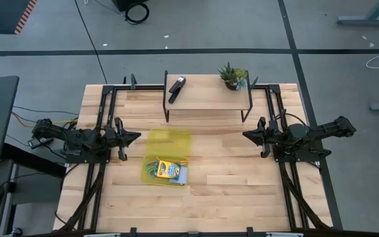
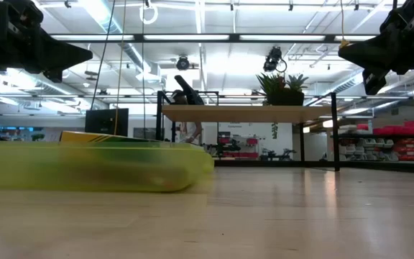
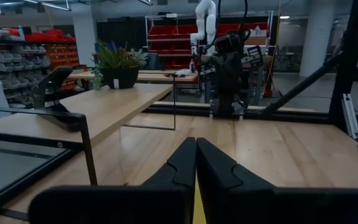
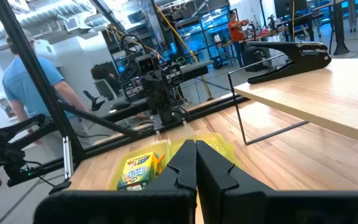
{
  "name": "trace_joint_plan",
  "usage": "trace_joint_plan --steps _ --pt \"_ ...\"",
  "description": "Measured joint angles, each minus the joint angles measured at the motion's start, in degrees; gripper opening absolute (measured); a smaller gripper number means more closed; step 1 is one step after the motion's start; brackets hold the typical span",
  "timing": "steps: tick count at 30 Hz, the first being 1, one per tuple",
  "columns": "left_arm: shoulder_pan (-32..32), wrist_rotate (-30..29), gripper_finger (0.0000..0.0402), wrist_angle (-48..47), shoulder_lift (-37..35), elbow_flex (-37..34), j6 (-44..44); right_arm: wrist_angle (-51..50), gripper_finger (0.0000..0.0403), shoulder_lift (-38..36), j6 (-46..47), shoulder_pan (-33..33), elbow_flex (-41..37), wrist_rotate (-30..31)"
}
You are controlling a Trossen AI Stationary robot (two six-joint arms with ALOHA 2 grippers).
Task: Pack school essentials
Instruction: Return to Home Position
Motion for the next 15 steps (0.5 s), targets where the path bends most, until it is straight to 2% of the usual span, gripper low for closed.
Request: trace_joint_plan --steps 8,15 --pt "0.0 0.1 0.0011 -0.4 0.0 0.0 -5.5 0.0 0.0008 0.0 0.0 0.0 0.0 0.0" --pt "0.0 0.2 0.0030 -0.2 0.0 0.0 -6.4 0.0 0.0008 0.0 0.0 0.0 0.0 0.0"
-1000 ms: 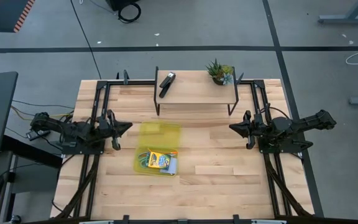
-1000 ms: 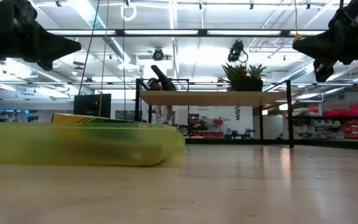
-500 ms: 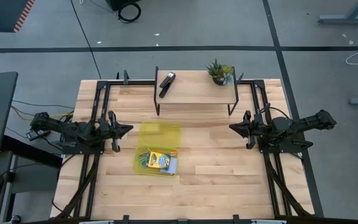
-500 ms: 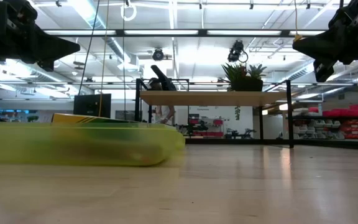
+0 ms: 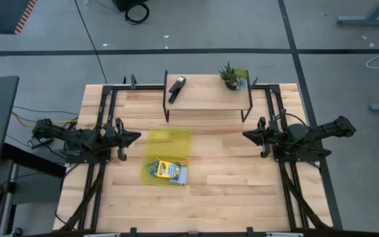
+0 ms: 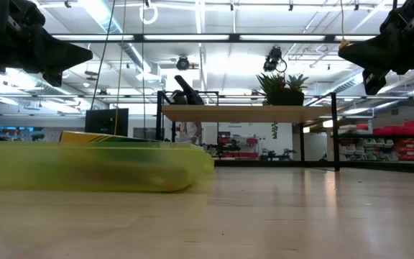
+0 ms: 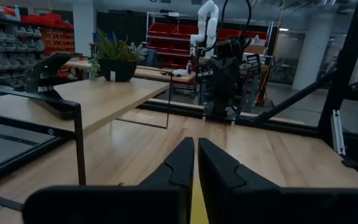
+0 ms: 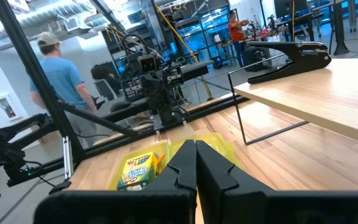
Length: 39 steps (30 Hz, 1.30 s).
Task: Pack school essentials
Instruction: Return to Home Position
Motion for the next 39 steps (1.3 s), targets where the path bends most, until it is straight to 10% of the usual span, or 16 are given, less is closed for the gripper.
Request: trace_joint_plan --steps 39 --pt "0.0 0.0 0.0024 2.5 0.0 -0.1 0.0 0.0 0.0008 0.0 0.0 0.0 0.0 0.0"
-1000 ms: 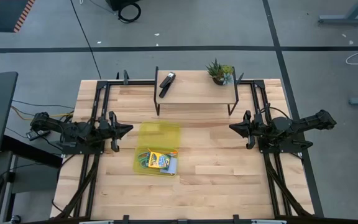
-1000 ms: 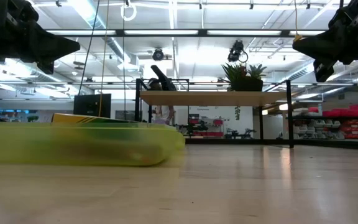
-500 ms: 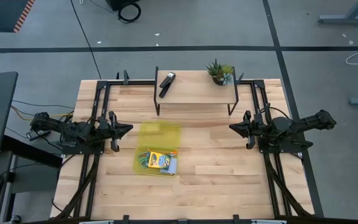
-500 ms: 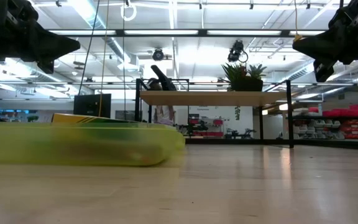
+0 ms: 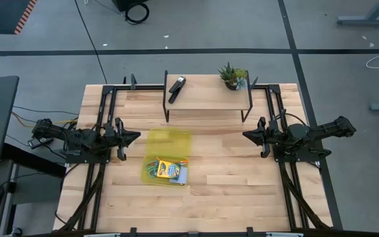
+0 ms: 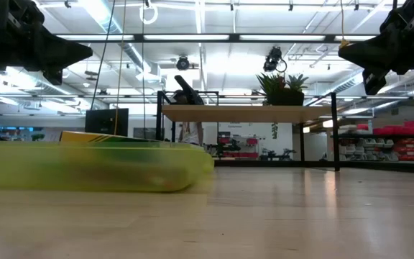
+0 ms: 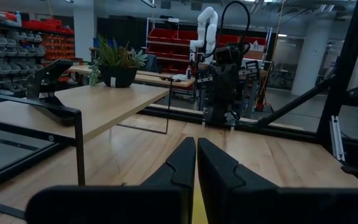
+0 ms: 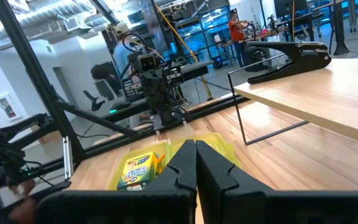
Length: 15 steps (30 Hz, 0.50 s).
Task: Pack school essentials
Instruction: Return to Home Position
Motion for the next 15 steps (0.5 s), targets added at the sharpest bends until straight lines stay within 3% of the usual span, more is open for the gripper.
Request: trace_joint_plan --steps 15 --pt "0.0 0.0 0.0033 0.0 0.0 0.0 0.0 0.0 0.0008 0.0 0.0 0.0 0.0 0.0"
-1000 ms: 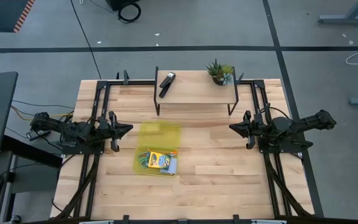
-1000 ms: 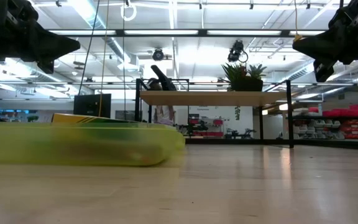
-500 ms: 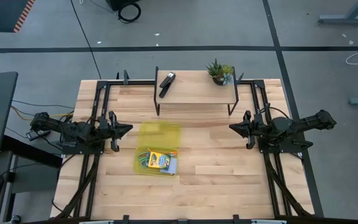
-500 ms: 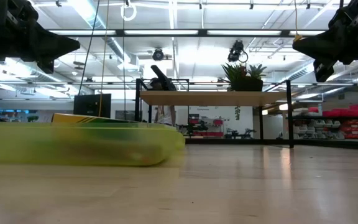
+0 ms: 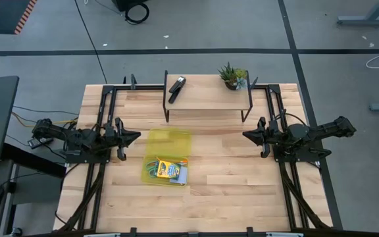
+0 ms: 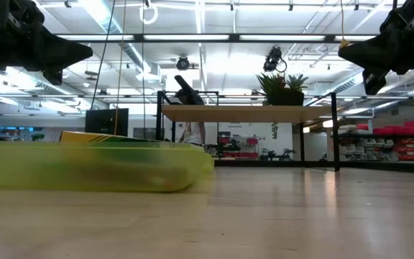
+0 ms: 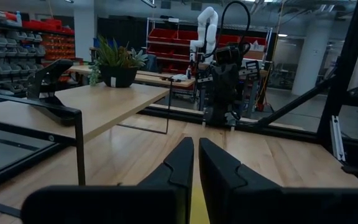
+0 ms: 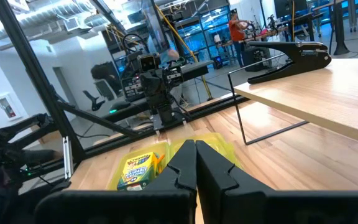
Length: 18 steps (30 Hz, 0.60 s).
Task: Pack school essentials
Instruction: Return to Home Position
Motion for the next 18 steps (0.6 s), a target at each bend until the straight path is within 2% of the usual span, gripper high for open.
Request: trace_joint_plan --steps 7,18 --pt "0.0 0.0 0.0023 0.0 0.0 0.0 0.0 0.0 0.0008 0.0 0.0 0.0 0.0 0.0" --pt "0.0 0.0 0.0036 0.0 0.0 0.0 0.0 0.0 0.0008 0.0 0.0 0.0 0.0 0.0"
